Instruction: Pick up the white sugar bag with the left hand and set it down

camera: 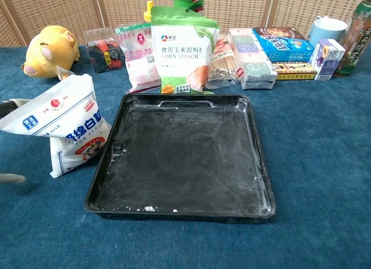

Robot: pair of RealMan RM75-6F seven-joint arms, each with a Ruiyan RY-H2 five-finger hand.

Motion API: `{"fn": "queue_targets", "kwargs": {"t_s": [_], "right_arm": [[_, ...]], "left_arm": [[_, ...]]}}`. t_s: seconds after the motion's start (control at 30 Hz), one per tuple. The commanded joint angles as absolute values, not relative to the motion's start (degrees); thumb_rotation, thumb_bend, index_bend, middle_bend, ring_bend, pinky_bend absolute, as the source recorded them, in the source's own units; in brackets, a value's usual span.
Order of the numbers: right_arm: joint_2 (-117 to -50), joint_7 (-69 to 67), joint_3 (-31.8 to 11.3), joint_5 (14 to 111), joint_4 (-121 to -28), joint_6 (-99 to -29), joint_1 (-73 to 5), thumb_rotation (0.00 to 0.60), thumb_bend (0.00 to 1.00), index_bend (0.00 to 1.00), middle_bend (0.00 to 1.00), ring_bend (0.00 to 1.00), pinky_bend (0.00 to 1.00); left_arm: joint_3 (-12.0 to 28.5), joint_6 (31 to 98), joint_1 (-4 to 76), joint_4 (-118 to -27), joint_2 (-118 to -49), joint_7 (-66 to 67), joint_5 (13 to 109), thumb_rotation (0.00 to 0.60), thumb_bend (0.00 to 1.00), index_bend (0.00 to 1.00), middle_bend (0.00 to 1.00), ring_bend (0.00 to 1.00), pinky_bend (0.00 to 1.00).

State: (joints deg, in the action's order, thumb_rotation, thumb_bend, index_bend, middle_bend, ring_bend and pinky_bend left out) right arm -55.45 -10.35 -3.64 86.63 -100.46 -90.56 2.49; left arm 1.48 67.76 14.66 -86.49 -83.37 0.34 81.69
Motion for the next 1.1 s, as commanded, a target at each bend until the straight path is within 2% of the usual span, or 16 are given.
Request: {"fn": "queue_targets", "kwargs": {"t_s": [0.03, 0.43, 0.5, 0.57, 0.63, 0.73, 0.9, 1.1], "right_arm": [[-55.4, -10.4, -3.5, 86.6, -100.5, -90.3, 2.4, 0.600, 0.04, 0.00, 0.00, 0.01, 0.00], [-54.2, -12.5, -2.9, 88.5, -101.5, -91.6, 3.0, 0.600, 0.04, 0.00, 0.00, 0.01, 0.00], [-54.1, -12.8, -3.0, 88.3, -101.4, -91.5, 3.0, 0.600, 0.04, 0.00, 0.00, 0.01, 0.00], [-53.9, -13.3, -3.0, 88.2, -101.4, -91.5, 3.0, 0.600, 0.04, 0.00, 0.00, 0.01, 0.00], [-53.8, -13.8, -3.1, 88.0, -101.2, -91.5, 3.0, 0.600, 0.04, 0.00, 0.00, 0.01, 0.00], [-53.6, -14.6, -3.2, 87.8, -101.0, -91.5, 3.0, 0.600, 0.04, 0.00, 0.00, 0.01, 0.00], [-53.4, -15.5, -3.3, 87.8, -100.6, -91.4, 2.9, 0.600, 0.04, 0.00, 0.00, 0.01, 0.00], [-53.5, -15.4, -3.2, 88.0, -100.6, -91.5, 2.9, 0.600, 0.04, 0.00, 0.00, 0.01, 0.00]], "left_arm": [[3.1, 67.7, 15.7, -84.4, -87.6, 1.5, 80.0, 0.599, 0.00, 0.00, 0.00, 0.00, 0.01], [5.6, 65.5, 18.5, -83.8, -94.7, 3.4, 76.9, 0.600, 0.00, 0.00, 0.00, 0.00, 0.01], [6.0, 65.1, 19.1, -83.6, -95.5, 3.7, 76.7, 0.600, 0.03, 0.03, 0.00, 0.00, 0.08], [6.3, 65.1, 19.5, -83.2, -96.2, 3.8, 76.4, 0.600, 0.13, 0.15, 0.06, 0.06, 0.20], [6.8, 65.8, 19.6, -82.6, -97.1, 3.6, 76.3, 0.600, 0.24, 0.38, 0.27, 0.26, 0.38], [7.3, 69.0, 18.9, -80.5, -99.1, 3.0, 77.1, 0.600, 0.30, 0.56, 0.50, 0.47, 0.55], [7.7, 72.4, 18.3, -76.5, -101.8, 0.4, 78.3, 0.600, 0.38, 0.72, 0.66, 0.63, 0.65], [7.9, 75.4, 17.9, -73.9, -102.5, -3.5, 80.5, 0.600, 0.40, 0.76, 0.69, 0.66, 0.66]]}}
